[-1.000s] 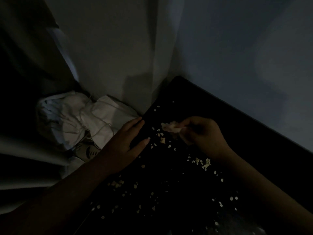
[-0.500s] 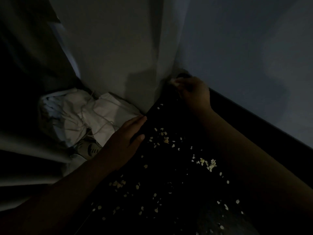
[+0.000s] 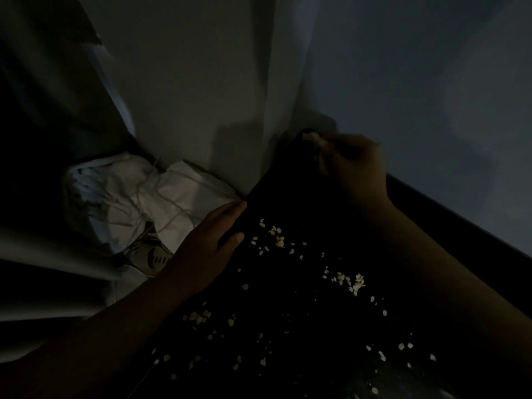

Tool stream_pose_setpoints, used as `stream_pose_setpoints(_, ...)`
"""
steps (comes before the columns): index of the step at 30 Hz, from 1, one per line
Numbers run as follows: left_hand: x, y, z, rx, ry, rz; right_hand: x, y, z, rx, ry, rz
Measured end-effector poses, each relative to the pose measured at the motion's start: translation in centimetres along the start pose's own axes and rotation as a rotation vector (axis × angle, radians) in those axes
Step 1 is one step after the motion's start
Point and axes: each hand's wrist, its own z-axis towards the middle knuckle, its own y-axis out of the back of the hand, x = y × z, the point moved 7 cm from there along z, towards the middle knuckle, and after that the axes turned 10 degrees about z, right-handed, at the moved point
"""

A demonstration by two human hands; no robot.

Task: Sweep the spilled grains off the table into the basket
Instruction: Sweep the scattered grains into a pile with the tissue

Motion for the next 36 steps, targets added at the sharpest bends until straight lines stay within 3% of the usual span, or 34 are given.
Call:
stream_pose_setpoints(4,-0.2,0.2,0.0,-0.005,-0.011,0.027,-2.4,-3.1,5.8,0.014,0.047,-0.13)
stream_pose_setpoints(7,-0.2,0.2,0.0,0.005,0.007,0.012,-3.1,-5.2,4.4,0.107,0.046,-0.273)
stream_pose_setpoints(13,0.5,0.7,-0.3,-0.039,0.146,-0.056,-1.3,-5.7,-6.8,0.475,-0.026,-0.044)
stream_pose_setpoints(18,1.7,1.6,-1.8,-0.07,0.253,-0.075,-0.7,-2.9,-4.8,0.264,-0.04,0.066)
stream_pose_setpoints(24,3.0,1.8,-4.0,-0.03,0.318,-0.114,-2.8,-4.9,0.8,0.053,0.006,-0.075)
stream_pose_setpoints(28,2.5,2.1,-3.9,-0.011,0.308,-0.069,-2.1,-7.1,-5.5,0.298,0.102,-0.062)
stream_pose_setpoints(31,2.9,2.3,-4.2,-0.01,0.359,-0.084,-1.5,-6.6,-10.3,0.502,0.045,-0.008)
stream_pose_setpoints(34,3.1,2.8,-4.9,0.025,0.365,-0.072,-0.3,-5.1,-11.6,0.536,-0.084,0.096)
stream_pose_setpoints(36,3.2,3.2,-5.5,0.051,0.371,-0.049,1.0,-4.4,-10.5,0.461,-0.089,0.2)
